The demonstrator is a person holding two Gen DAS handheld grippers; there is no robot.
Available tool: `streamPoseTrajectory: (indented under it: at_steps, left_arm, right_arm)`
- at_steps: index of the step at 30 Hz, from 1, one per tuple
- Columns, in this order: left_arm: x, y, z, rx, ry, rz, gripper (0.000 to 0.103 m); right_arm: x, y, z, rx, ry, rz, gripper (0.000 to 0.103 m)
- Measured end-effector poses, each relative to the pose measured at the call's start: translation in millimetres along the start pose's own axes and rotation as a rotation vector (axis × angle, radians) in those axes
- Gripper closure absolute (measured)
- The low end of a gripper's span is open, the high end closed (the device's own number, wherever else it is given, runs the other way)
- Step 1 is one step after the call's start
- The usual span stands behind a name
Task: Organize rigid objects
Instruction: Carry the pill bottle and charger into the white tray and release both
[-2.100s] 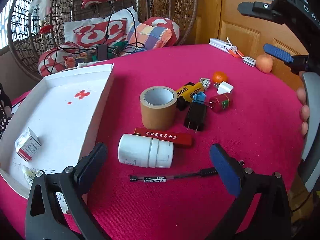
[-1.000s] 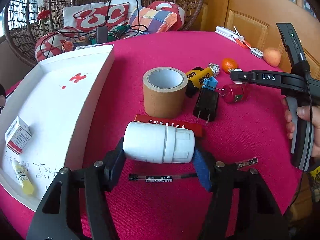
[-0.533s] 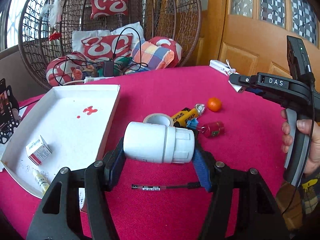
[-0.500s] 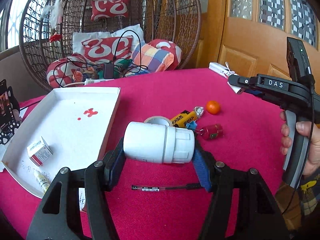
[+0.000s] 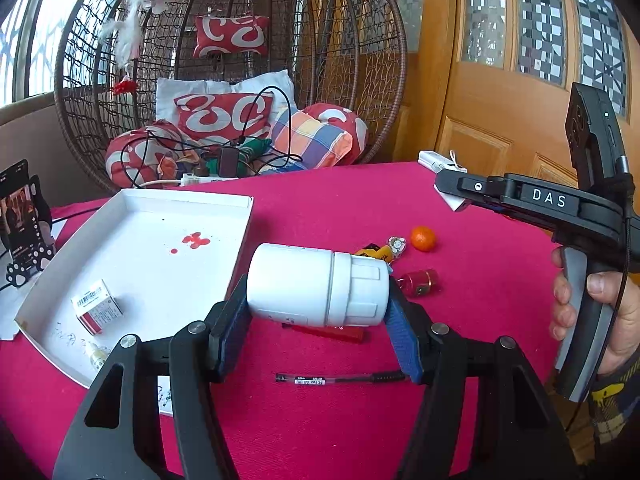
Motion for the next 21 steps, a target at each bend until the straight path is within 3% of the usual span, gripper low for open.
streamPoseTrajectory:
  at_steps: [21]
  left_arm:
    - [-11, 24, 0, -0.071, -0.025, 0.014, 0.041]
  right_arm:
    - [11, 34, -9, -0.053, 0.054, 0.070, 0.075]
Point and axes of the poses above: each gripper's, at about its wrist camera, not at the fingertips, and x roughly the way its jaws point, y to its left, z to its top, the point moved 5 cm from there along x, roughly the way its jaws point, and after that the axes turned 5 degrees about z, right-handed, at the moved point
